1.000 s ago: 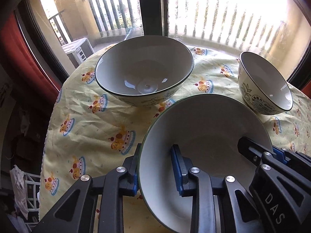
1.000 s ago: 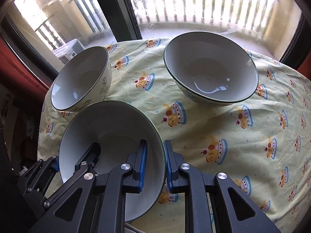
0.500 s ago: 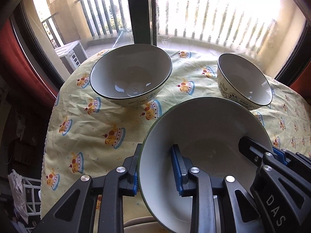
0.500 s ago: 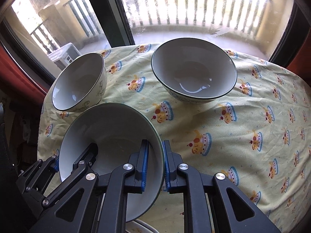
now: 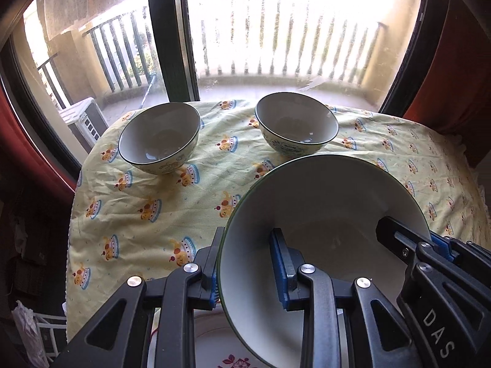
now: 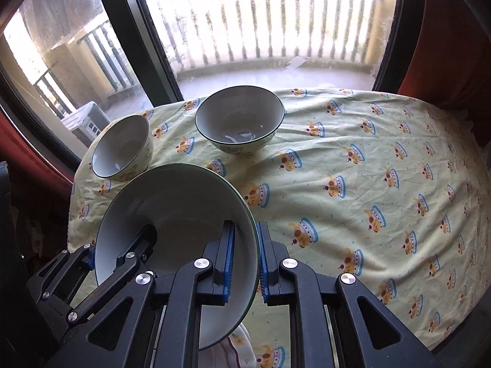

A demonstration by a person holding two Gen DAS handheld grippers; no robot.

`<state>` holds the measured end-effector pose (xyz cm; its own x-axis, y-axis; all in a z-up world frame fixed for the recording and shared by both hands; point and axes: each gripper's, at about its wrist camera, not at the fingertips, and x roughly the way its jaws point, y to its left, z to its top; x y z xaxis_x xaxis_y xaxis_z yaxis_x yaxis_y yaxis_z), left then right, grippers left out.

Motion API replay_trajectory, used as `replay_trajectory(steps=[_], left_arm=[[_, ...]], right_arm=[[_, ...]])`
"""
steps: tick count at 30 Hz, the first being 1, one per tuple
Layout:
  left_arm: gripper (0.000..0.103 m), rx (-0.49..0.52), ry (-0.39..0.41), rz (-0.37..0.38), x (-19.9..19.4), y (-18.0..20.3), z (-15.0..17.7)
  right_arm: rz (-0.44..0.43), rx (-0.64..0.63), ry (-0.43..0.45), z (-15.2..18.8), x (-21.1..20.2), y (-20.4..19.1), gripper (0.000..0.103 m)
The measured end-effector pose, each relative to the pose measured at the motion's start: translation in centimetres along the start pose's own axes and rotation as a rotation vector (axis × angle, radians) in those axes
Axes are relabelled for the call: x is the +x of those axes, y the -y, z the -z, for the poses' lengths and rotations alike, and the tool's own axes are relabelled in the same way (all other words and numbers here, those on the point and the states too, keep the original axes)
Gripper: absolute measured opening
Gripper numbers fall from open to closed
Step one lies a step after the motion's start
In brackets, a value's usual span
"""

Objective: Organize plates and bowls
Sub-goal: 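Lift the cream bowl with both tools and carry it beside the plate stack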

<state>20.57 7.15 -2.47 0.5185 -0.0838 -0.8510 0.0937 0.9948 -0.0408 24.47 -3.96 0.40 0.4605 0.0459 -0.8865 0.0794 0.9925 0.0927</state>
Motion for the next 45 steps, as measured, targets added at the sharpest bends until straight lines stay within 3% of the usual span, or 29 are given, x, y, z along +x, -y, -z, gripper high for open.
replay_trajectory(steps=[8,20,40,45], left_arm=[[0.027,0.069,-0.014,0.049,-2.2,3.7,3.4],[0.027,0.112,-0.050,0.019,-2.9,8.5,8.0],[0.027,-0.100,-0.168,-0.076,0.9,11.6,12.6],[0.027,-0.119,-0.147,-0.108,1.2,12.2,12.7]], right_arm=[[0.055,0.068,0.011,4.3,-3.4,3.5,0.017],[0.047,0.084,-0.034,9.4,-4.5,8.7,0.017],[-0.036,-0.108,-0.166,11.6,0.2,13.0,0.017],[-0.049,-0.145,-0.176,11.6,1.1,13.5,0.017]])
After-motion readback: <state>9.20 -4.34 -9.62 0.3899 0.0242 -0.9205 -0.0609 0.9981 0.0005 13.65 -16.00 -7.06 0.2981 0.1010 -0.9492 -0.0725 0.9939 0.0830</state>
